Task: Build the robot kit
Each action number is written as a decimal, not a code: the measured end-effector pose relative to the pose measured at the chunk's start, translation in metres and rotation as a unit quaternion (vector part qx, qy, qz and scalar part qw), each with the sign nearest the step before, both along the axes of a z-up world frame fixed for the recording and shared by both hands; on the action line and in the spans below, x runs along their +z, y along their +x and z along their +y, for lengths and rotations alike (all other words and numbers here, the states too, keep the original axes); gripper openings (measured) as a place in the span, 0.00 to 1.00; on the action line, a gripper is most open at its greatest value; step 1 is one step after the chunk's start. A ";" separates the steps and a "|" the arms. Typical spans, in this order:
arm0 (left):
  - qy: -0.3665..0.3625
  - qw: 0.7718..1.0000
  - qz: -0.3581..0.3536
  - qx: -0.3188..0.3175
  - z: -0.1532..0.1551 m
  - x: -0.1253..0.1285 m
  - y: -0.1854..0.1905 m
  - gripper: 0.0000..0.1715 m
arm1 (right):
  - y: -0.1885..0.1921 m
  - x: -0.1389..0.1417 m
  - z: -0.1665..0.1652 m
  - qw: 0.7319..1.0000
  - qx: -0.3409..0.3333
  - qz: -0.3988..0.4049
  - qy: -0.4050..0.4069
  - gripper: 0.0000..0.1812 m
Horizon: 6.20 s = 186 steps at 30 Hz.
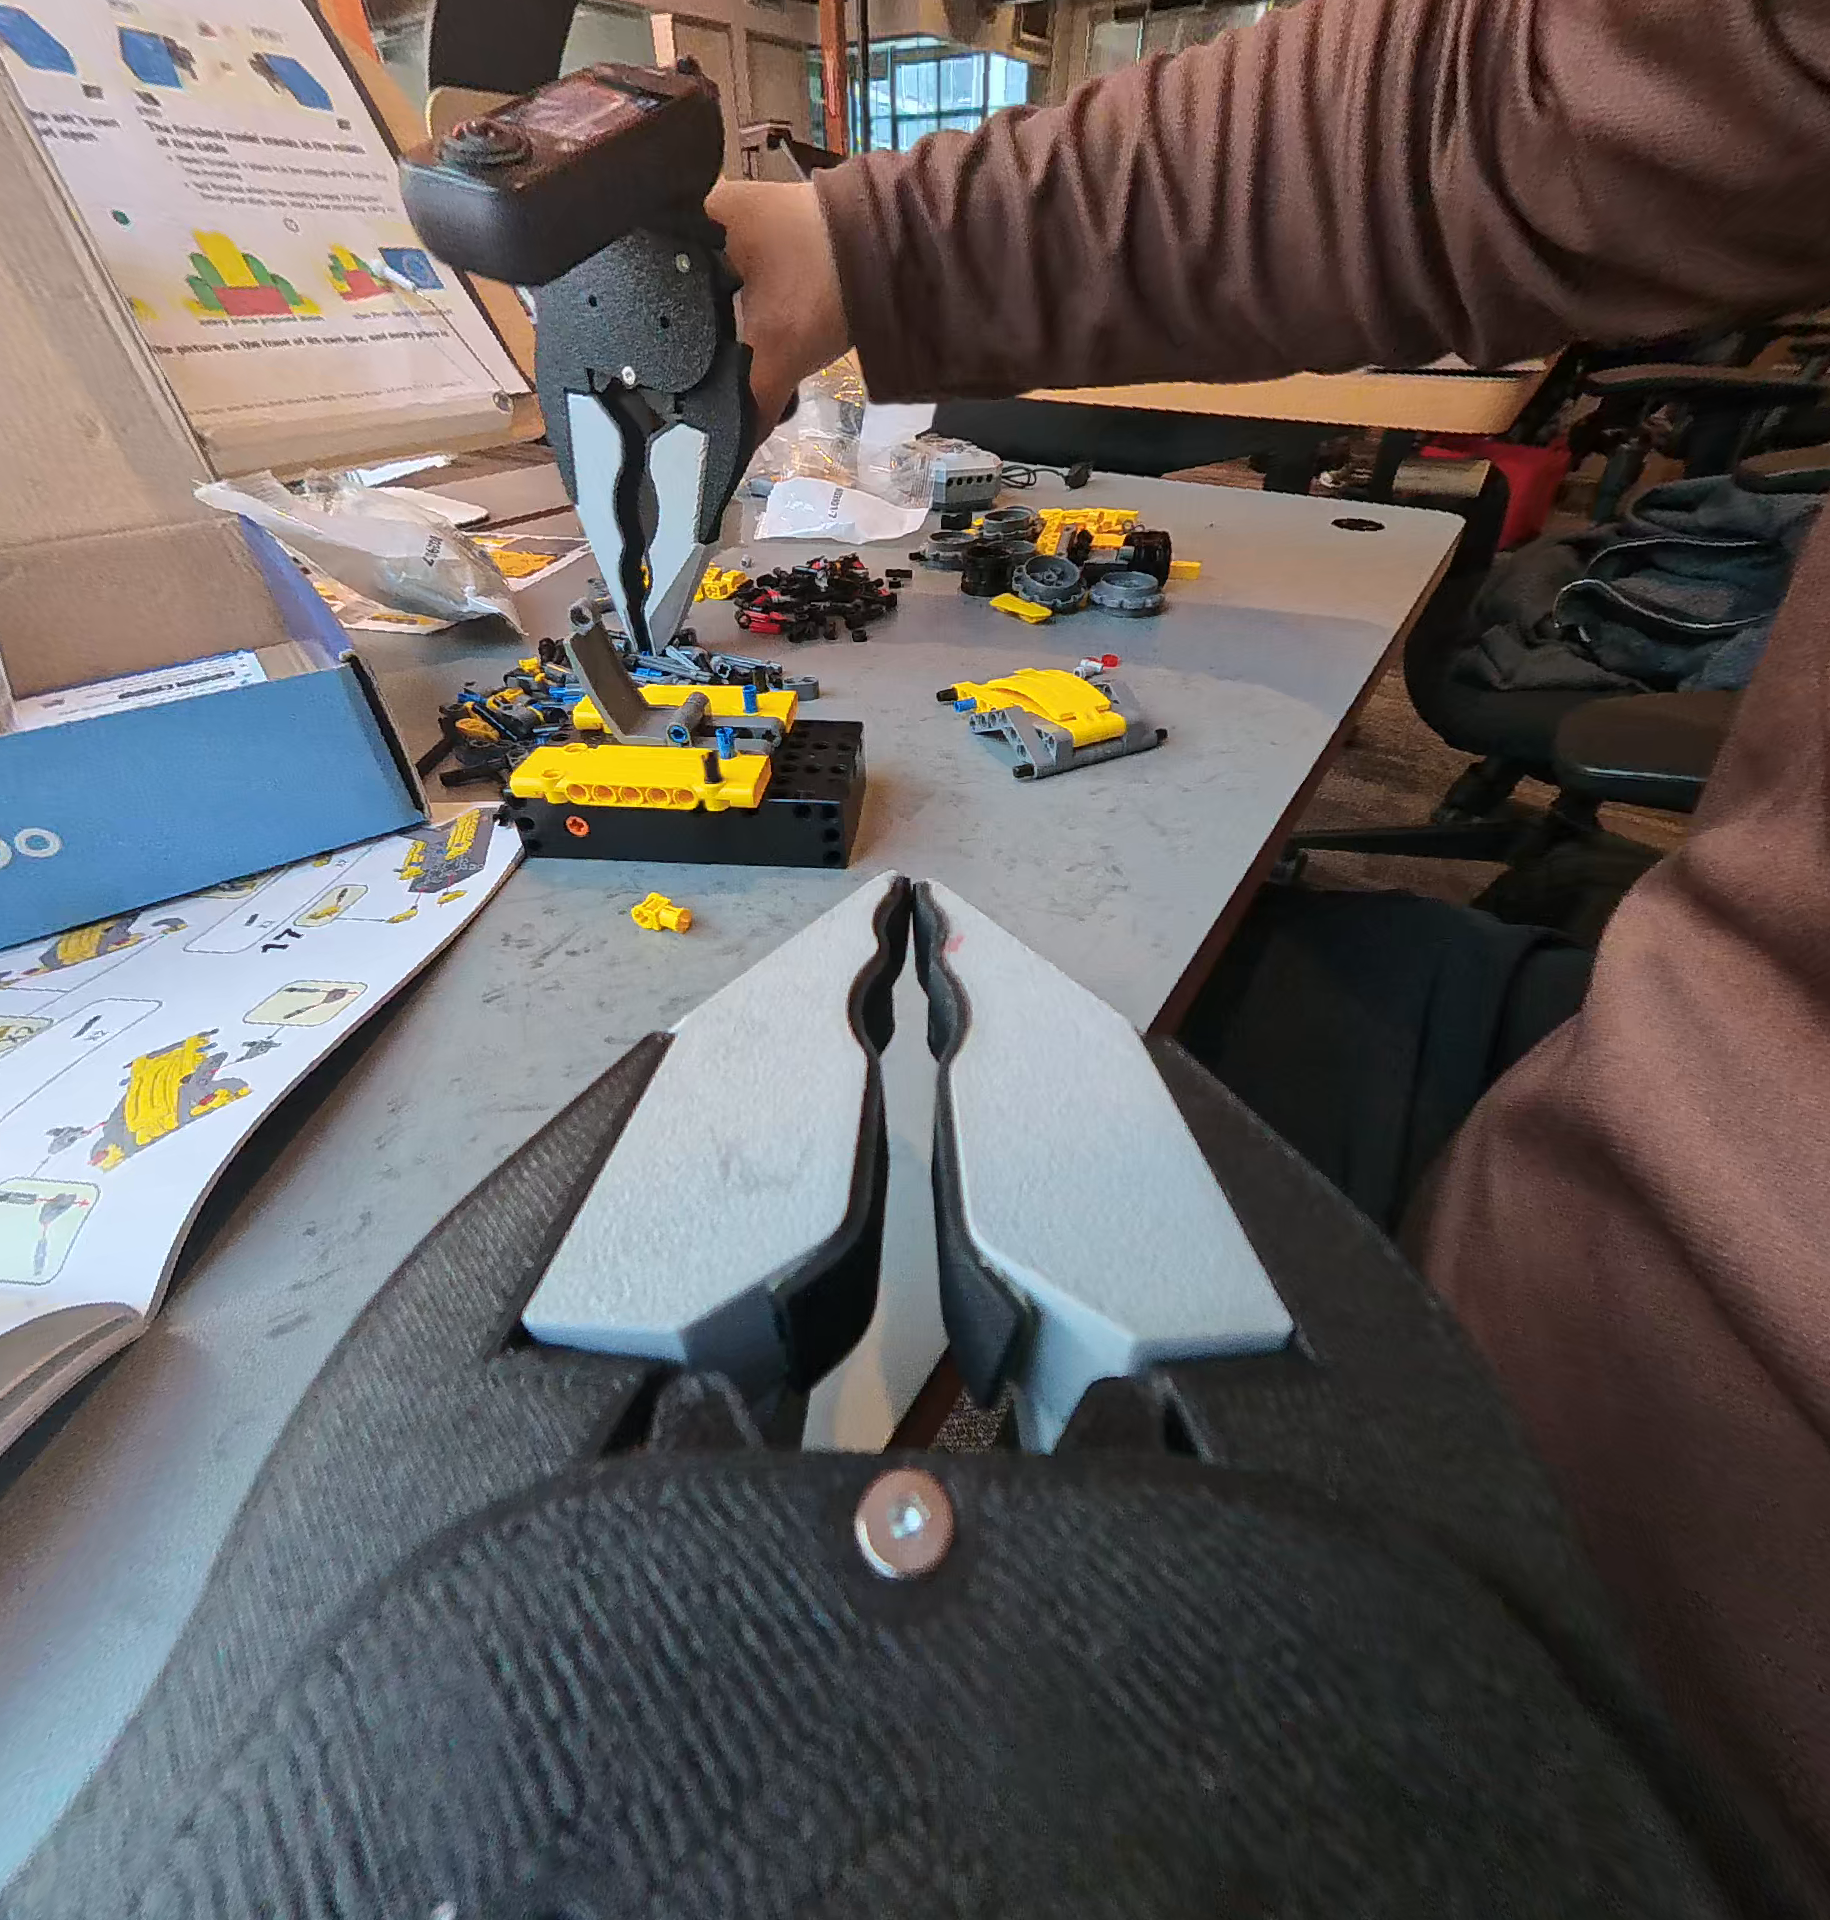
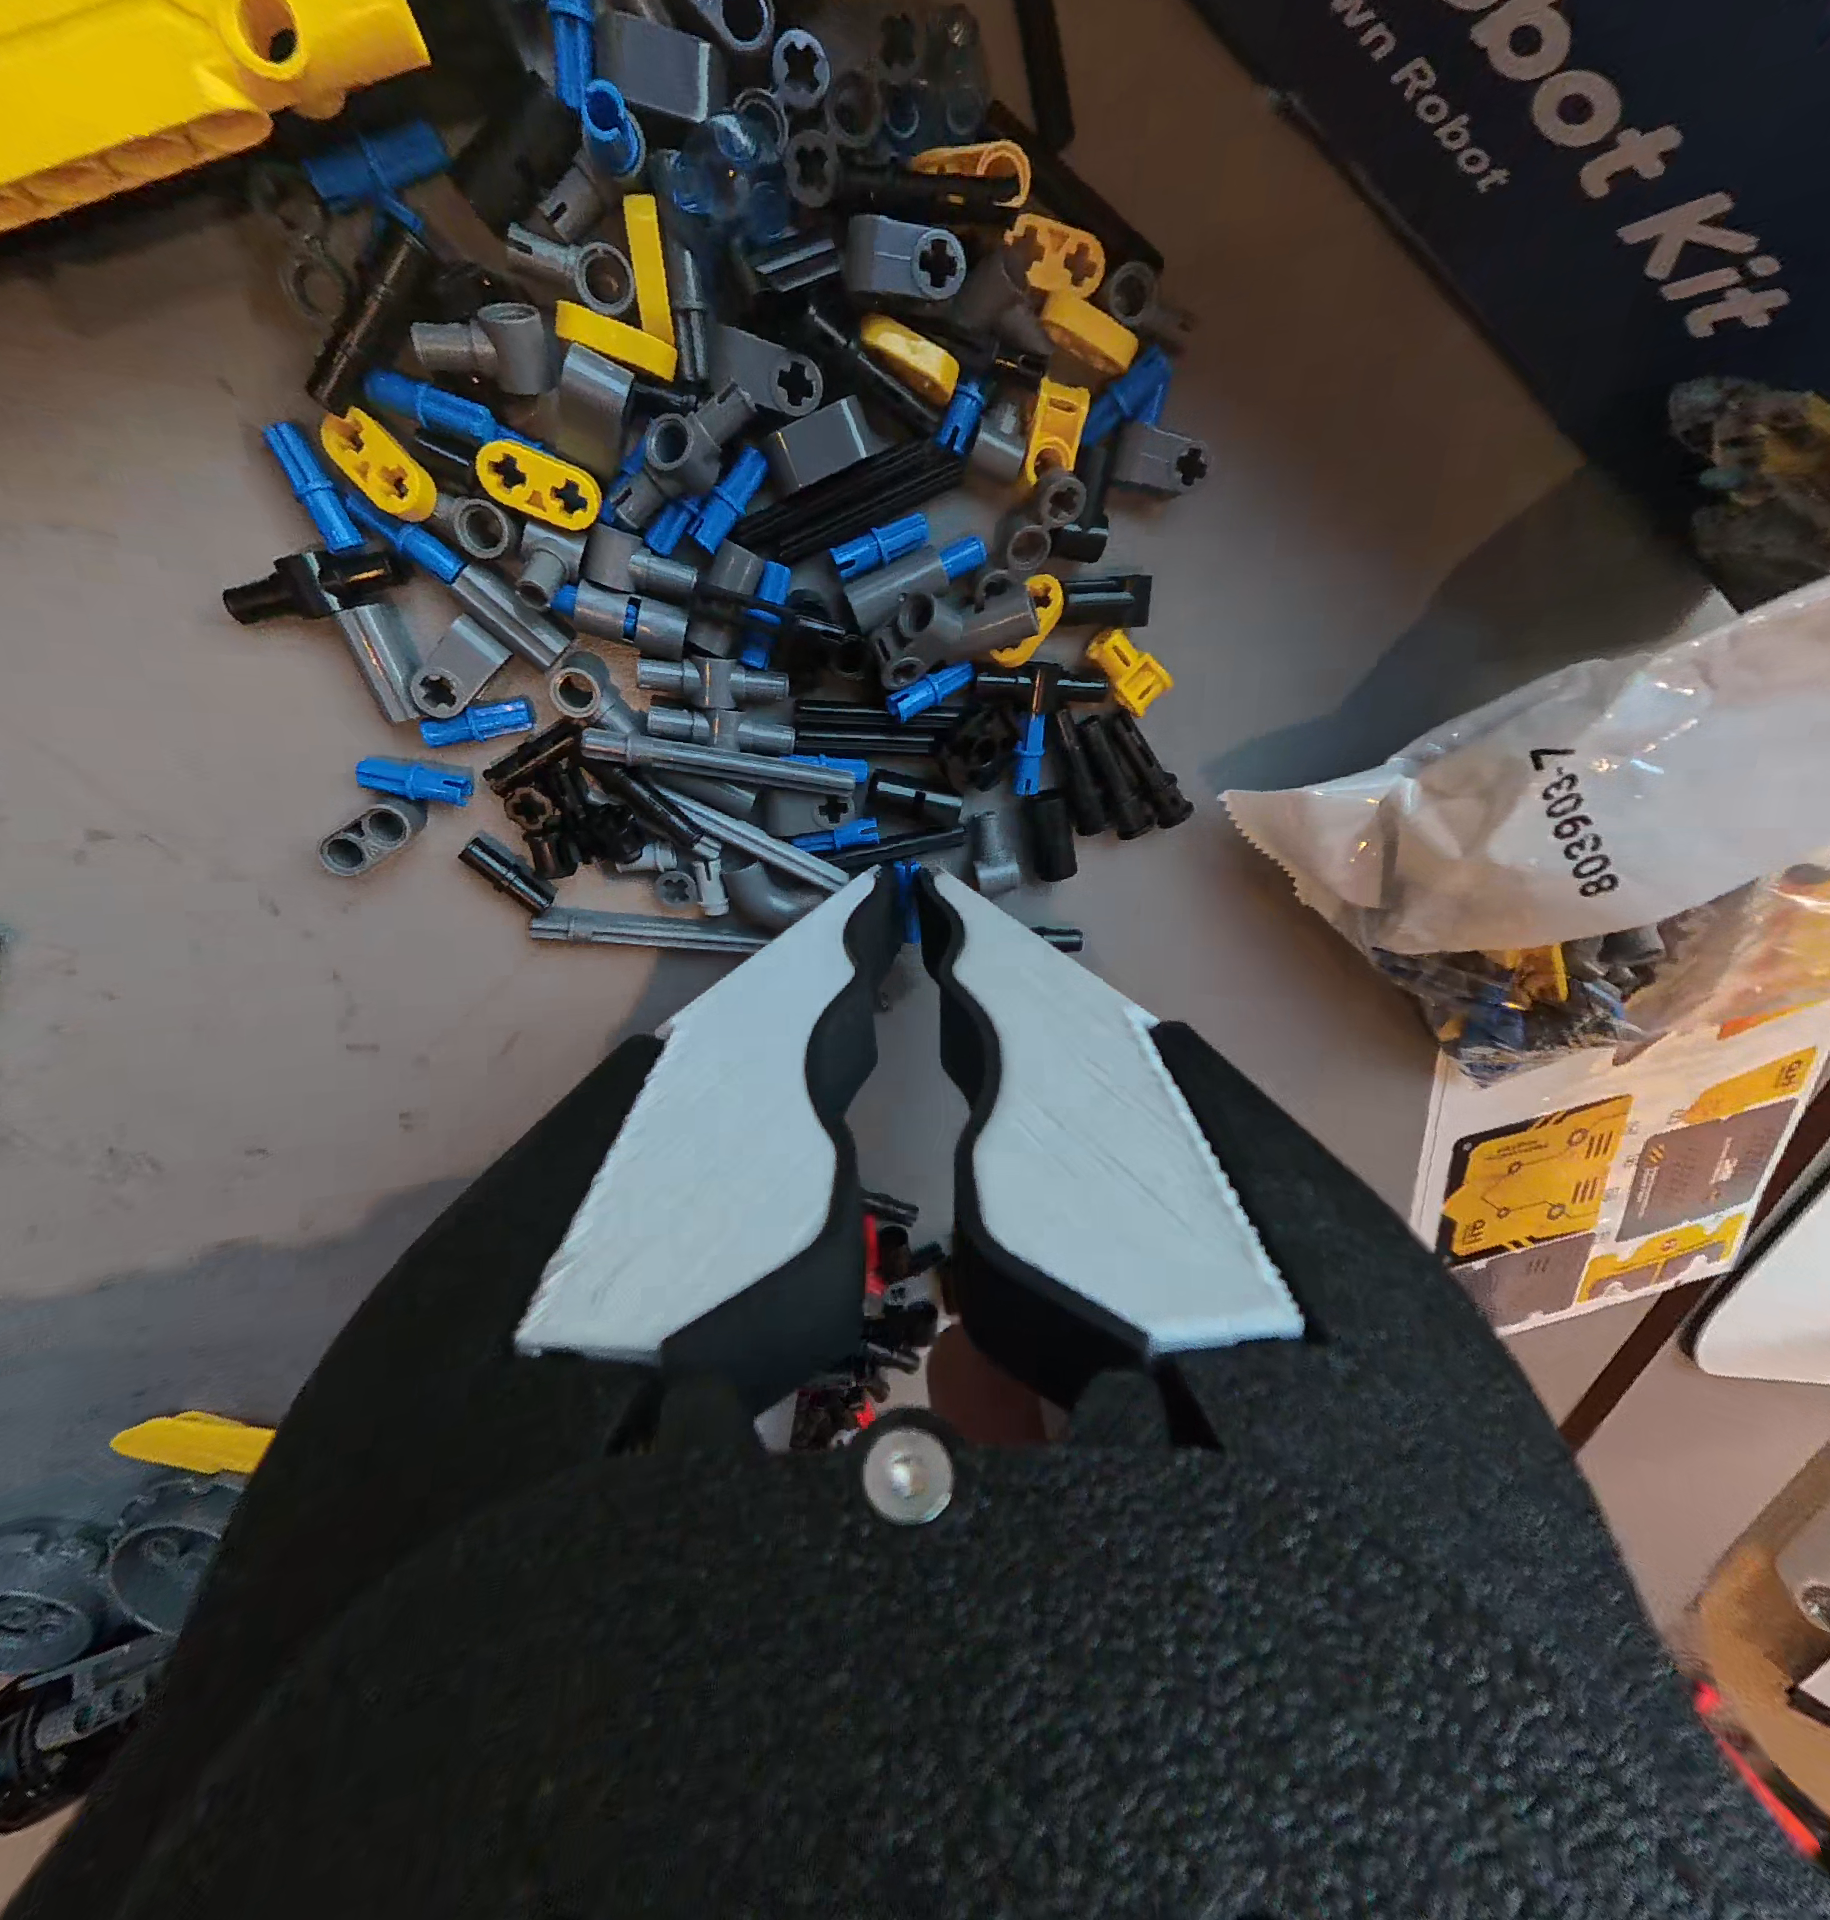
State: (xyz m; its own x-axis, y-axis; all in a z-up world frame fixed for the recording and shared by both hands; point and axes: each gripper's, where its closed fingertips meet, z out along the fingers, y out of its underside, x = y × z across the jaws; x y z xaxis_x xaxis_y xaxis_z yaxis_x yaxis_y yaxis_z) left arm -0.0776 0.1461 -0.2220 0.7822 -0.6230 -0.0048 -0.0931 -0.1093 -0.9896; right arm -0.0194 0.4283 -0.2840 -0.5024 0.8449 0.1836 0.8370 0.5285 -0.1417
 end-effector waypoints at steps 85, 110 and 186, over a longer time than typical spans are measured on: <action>-0.012 0.999 -0.031 -0.019 -0.008 0.008 0.004 0.00 | 0.026 0.007 -0.085 0.982 -0.137 0.087 -0.092 0.04; -0.012 0.999 -0.011 -0.049 -0.008 0.005 0.025 0.00 | 0.154 0.011 -0.156 0.963 -0.214 0.124 -0.106 0.05; -0.023 0.996 0.010 -0.085 -0.013 -0.006 0.051 0.00 | 0.165 0.078 -0.136 0.759 -0.381 0.522 -0.082 0.12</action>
State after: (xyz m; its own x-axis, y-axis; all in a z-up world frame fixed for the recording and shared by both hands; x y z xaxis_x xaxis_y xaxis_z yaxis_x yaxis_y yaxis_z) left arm -0.0264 0.1334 -0.2285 0.6649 -0.7468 0.0111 -0.1348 -0.1346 -0.9817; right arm 0.1456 0.2926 -0.2064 0.4892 0.8722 0.0065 0.2777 -0.1486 -0.9491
